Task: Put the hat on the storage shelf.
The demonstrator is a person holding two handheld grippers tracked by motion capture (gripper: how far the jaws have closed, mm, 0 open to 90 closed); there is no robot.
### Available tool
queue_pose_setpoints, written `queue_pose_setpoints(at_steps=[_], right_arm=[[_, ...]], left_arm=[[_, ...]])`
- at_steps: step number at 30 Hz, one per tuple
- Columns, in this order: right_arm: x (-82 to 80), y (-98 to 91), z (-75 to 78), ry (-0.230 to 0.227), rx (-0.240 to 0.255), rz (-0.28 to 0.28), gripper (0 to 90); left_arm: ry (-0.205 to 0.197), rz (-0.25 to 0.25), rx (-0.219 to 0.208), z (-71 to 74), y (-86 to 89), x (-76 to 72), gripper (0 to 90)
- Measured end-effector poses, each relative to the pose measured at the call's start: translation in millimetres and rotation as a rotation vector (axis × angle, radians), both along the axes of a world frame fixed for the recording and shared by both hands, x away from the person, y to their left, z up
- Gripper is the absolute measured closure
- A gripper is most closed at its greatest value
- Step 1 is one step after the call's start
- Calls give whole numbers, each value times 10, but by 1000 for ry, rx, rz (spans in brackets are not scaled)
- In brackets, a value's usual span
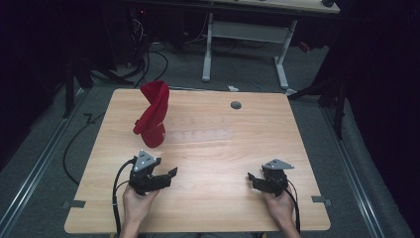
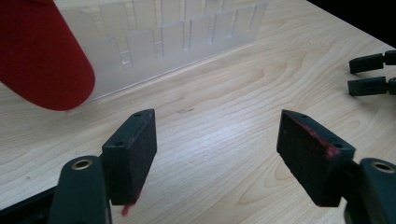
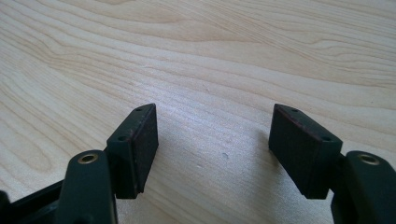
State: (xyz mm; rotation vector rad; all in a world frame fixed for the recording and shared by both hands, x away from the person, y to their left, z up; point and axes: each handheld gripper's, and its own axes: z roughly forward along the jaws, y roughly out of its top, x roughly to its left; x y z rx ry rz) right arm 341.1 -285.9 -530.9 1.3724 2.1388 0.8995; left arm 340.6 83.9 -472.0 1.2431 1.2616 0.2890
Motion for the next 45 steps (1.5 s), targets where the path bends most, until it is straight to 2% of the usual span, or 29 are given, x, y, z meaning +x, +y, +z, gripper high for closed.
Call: queue_pose_setpoints(at_steps=[10,11,17,21,22,26,28,32,34,36,41,45], right_arm=[[-1,1,0,1,1,0,331],[-1,1,0,1,1,0,331],[-1,1,0,1,1,0,330],[-1,1,0,1,1,0,330],[-1,0,0,1,0,1,330],[0,0,0,0,-1,1,330],[-1,2,0,0,-1,4,330],[-2,5,0,0,-1,8,330],[-3,7,1,1,0,8,330],[-3,8,1,1,0,8,330],[-4,8,1,1,1,8,330],[-4,9,1,2,1,8,330]], left_arm=[[15,-36,3,-81,-184,-15,288],[20,-65,54,-100,-176,-22,288],[26,-10,-57,-154,-338,-11,289],[32,39,-155,-184,-457,19,289],[31,42,-158,-205,-475,24,289],[42,44,-141,-289,-550,34,291],[50,30,-109,-324,-561,36,293],[41,43,-115,-378,-619,51,299],[37,63,-137,-401,-652,72,302],[36,73,-134,-422,-662,87,305],[34,75,-90,-481,-659,125,312],[27,92,-96,-515,-678,155,314]])
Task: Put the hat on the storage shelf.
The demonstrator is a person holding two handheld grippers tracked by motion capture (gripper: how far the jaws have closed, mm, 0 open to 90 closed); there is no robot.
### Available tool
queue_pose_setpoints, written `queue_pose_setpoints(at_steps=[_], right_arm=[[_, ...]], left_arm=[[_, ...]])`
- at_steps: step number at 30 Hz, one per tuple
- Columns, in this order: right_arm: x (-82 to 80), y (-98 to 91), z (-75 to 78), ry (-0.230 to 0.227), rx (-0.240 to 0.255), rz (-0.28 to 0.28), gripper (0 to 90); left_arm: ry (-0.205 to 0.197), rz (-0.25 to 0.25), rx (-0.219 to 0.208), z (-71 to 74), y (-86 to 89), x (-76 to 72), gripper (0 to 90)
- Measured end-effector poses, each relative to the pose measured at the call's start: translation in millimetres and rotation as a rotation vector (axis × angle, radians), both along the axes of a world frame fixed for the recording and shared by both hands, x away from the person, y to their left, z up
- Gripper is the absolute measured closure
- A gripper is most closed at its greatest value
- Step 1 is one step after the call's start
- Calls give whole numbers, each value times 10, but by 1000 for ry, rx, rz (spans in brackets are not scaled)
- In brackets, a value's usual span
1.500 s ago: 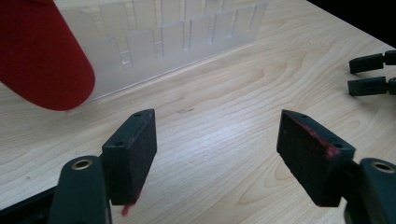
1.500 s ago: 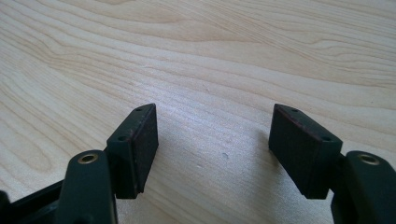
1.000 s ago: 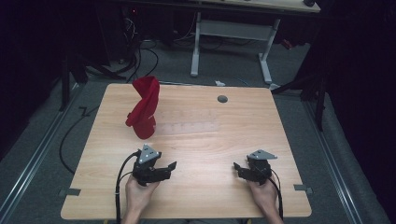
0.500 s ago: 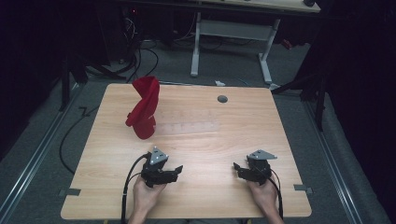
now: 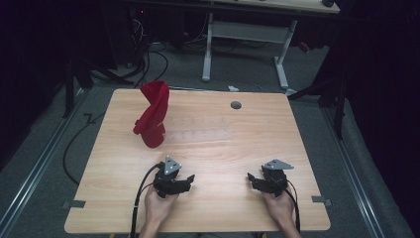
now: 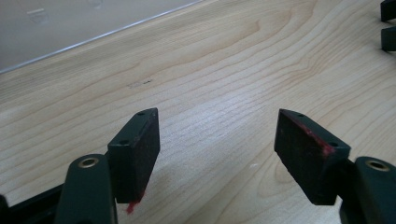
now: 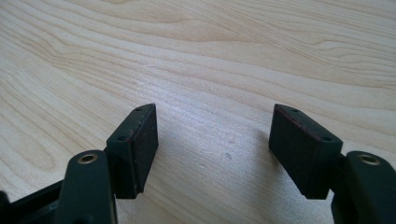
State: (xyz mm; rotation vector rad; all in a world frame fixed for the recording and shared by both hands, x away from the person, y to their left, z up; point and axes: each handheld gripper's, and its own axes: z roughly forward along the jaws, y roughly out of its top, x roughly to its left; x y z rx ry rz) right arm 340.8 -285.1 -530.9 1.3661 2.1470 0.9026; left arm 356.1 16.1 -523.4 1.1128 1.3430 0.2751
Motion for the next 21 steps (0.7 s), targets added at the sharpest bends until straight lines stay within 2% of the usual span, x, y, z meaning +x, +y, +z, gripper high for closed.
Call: queue_pose_setpoints(at_steps=[3,8,10,12,15,16,21], right_arm=[[0,1,0,-1,-1,0,330],[0,1,0,0,-1,0,330],[0,1,0,0,-1,0,330],[0,1,0,-1,-1,0,330],[-1,2,0,0,0,-1,330],[0,1,0,-1,-1,0,330],[-1,1,0,0,0,0,330]], left_arm=[[2,-4,15,-26,2,19,314],[0,14,15,-67,-31,52,314],[4,11,30,-87,-37,57,314],[5,-15,84,-112,-24,47,314],[3,-24,109,-131,-37,38,312],[24,-117,257,-149,62,13,312],[30,-113,271,-181,48,24,311]])
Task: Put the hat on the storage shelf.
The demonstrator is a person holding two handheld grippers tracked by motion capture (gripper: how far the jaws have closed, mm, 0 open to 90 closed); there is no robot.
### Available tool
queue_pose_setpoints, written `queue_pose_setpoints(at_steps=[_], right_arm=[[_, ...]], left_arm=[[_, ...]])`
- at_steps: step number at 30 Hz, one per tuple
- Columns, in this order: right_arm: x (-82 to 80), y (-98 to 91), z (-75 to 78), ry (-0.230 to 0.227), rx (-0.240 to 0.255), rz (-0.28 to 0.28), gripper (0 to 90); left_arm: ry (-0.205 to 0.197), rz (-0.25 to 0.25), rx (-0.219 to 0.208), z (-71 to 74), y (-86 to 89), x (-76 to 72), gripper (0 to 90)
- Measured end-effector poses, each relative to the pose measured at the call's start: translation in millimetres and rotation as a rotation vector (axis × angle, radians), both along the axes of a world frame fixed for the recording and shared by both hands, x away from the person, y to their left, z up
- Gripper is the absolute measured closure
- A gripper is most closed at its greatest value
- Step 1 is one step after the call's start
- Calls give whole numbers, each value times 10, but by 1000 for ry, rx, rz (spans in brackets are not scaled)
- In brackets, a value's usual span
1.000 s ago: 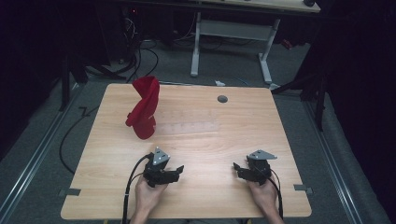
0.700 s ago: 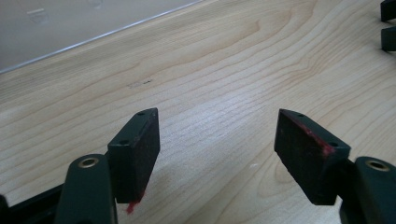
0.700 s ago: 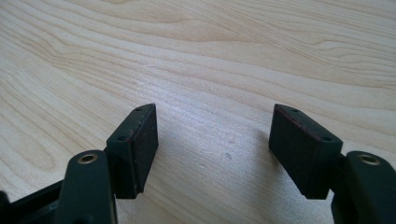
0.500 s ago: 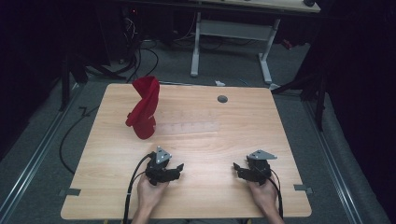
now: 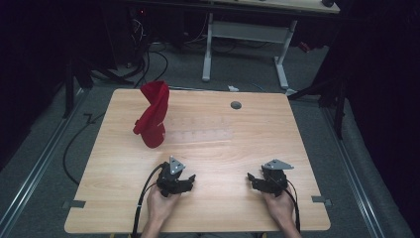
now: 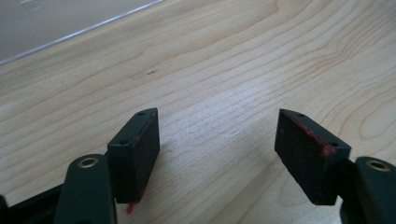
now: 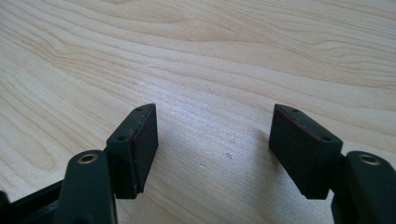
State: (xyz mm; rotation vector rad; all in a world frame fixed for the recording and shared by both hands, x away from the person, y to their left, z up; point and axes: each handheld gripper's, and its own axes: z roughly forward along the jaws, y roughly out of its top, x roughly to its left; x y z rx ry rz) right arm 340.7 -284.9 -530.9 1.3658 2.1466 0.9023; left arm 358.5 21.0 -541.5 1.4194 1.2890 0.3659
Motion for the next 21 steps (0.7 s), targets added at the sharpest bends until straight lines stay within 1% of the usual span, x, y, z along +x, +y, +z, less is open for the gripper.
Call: queue_pose_setpoints(at_steps=[2,7,10,18,21], right_arm=[[0,0,0,0,0,0,330],[1,-1,0,1,1,-1,329],[0,0,0,1,2,-1,329],[1,-1,0,1,2,0,329],[1,-1,0,1,2,0,329]], left_arm=[[3,0,13,-29,-7,6,310],[2,1,13,-31,-2,11,307],[-5,-4,33,-40,-21,0,294],[-3,0,33,-42,-18,-12,273],[-3,-13,36,-42,-14,-19,271]])
